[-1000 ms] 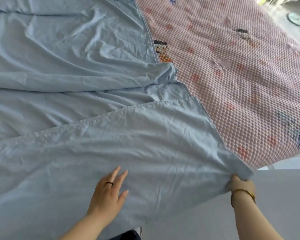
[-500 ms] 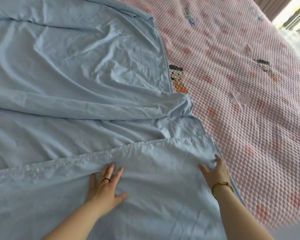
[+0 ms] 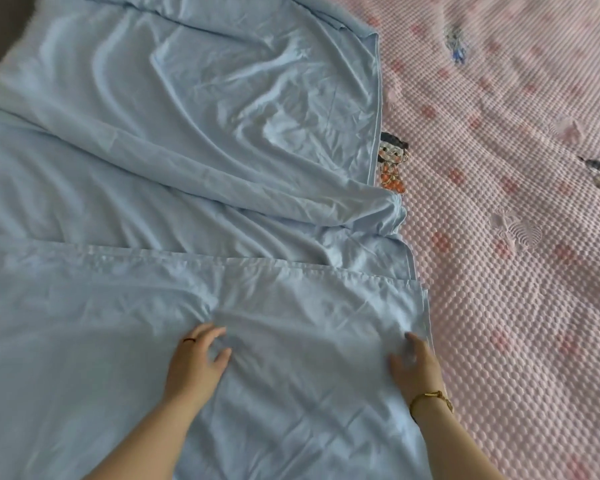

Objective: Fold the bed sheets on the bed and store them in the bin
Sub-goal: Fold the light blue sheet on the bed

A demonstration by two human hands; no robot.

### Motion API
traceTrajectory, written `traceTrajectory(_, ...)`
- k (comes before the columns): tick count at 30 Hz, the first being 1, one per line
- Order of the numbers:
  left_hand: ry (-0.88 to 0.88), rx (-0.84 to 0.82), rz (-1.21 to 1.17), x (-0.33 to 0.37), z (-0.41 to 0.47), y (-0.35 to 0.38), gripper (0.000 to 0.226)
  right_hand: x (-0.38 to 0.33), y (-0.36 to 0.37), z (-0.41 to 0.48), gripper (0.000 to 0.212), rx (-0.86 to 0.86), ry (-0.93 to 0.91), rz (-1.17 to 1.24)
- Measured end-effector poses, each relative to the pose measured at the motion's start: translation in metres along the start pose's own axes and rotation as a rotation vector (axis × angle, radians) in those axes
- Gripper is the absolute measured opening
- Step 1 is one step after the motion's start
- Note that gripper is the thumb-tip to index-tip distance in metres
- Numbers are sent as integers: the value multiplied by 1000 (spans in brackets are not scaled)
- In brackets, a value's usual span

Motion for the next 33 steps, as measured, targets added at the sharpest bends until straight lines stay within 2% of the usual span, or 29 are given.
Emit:
traceTrajectory(2,-332,108,-336,-12,-32,-10,13,18,-5,-33,5,135,103,186)
traceTrajectory(3,-452,150,-456,-22,-50,-15,11,32,-6,-50,17,206,160,249)
traceTrajectory(5,-652,252,-583,-43,-88,-32,23,57,6,-92,39,243,275,413)
traceTrajectory(7,-820,302,-619,-66,-119,-42,35,77,27,-130,51,150,428,573)
traceTrajectory(10,-963,349,-766,-95,-157,-64,41,88,86,-177,47,-177,587,910)
traceTrajectory(12,-1059,348,-889,-100,-169,-75,48,83,109,-187,52,-289,692,1054)
traceTrajectory(14,-1043,398,-992,-99,-167,-91,52,71,111,-187,40,-227,692,1213)
traceTrajectory(17,-970,483,-1178,-100,-157,-106,41,66,107,-185,18,-148,644,1275)
traceTrajectory(21,-887,503,-1279,-94,-150,-123,12,57,86,-195,25,-153,537,1264)
traceTrajectory(27,-599,516,-1409,-63,-163,-169,18,45,45,-227,15,-67,244,1150)
traceTrajectory(33,-302,468,-1395,-41,-204,-215,21,46,10,-273,12,69,43,1171)
Point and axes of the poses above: each hand's wrist, its own z-axis towards the middle knuckle, its own y-axis out of the palm, x = y × z, the point moved 3 cm from there along z, towards the middle knuckle, and after that the axes turned 14 degrees about -z, right-handed, at the moved point
